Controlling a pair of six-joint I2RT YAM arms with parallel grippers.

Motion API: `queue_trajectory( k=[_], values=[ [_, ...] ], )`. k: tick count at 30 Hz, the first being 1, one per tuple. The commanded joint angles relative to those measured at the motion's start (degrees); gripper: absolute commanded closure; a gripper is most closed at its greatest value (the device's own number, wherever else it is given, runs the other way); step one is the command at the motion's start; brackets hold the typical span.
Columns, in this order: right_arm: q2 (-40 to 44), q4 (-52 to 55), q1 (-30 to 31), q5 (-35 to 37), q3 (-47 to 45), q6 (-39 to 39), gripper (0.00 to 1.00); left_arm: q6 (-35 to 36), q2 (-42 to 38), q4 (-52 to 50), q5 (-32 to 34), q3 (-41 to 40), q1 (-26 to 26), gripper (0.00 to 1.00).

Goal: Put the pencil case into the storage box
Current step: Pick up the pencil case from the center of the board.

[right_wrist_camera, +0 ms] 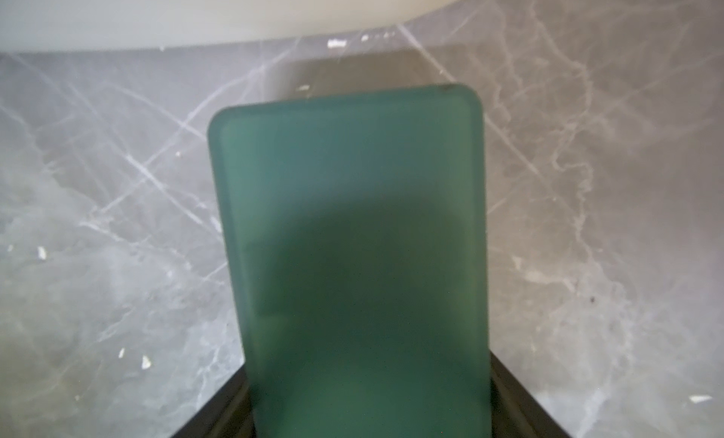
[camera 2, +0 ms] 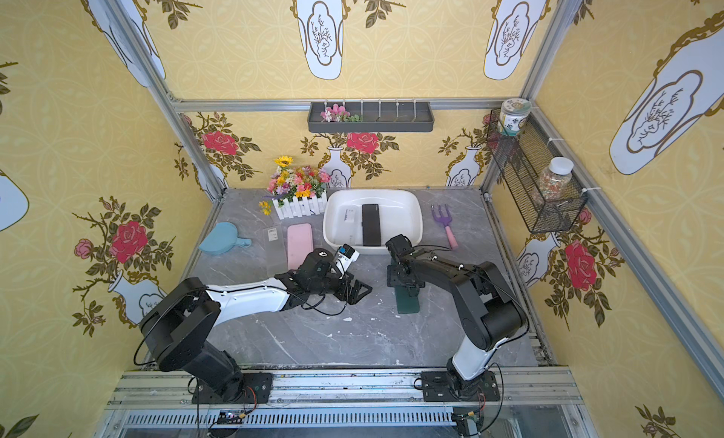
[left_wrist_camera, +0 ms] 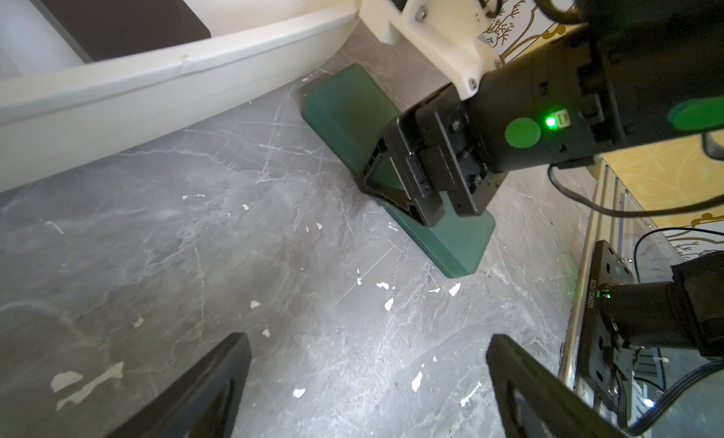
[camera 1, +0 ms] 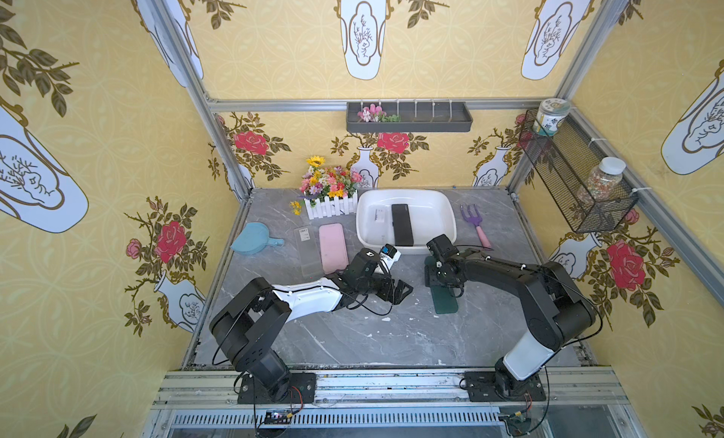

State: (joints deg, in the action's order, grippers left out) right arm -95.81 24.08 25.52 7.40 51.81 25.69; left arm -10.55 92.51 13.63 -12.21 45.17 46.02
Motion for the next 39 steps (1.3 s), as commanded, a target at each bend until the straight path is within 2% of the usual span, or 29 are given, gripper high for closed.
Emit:
queue_trajectory(
  k=[1,12,23,30,39],
  values=[
    [0.7,1.6,0.4,0.3,-0.5,1.4,0.31,0.5,0.3,0.1,-0.1,-0.5,-0.1,0.00],
    [5.9,6.2,3.2,1.7,0.9,2.9,0.32,0.6,-0.1,0.3,0.4,-1.5,-0.1,0.00],
    [10.7,13.8,5.5,2.1,7.8,2.9,0.32,0.8,0.0,0.8,0.4,-2.1,-0.1,0.00],
    [6.8,16.7,3.6,2.6,16.9,-1.5,0.32,0.9,0.4,1.3,0.6,-2.3,-0.1,0.00],
    [-4.7,18.8,-3.9,-1.2,32.8,-8.5,0.31,1.6,-0.8,1.2,2.6,-3.9,-0.2,0.00]
  ],
)
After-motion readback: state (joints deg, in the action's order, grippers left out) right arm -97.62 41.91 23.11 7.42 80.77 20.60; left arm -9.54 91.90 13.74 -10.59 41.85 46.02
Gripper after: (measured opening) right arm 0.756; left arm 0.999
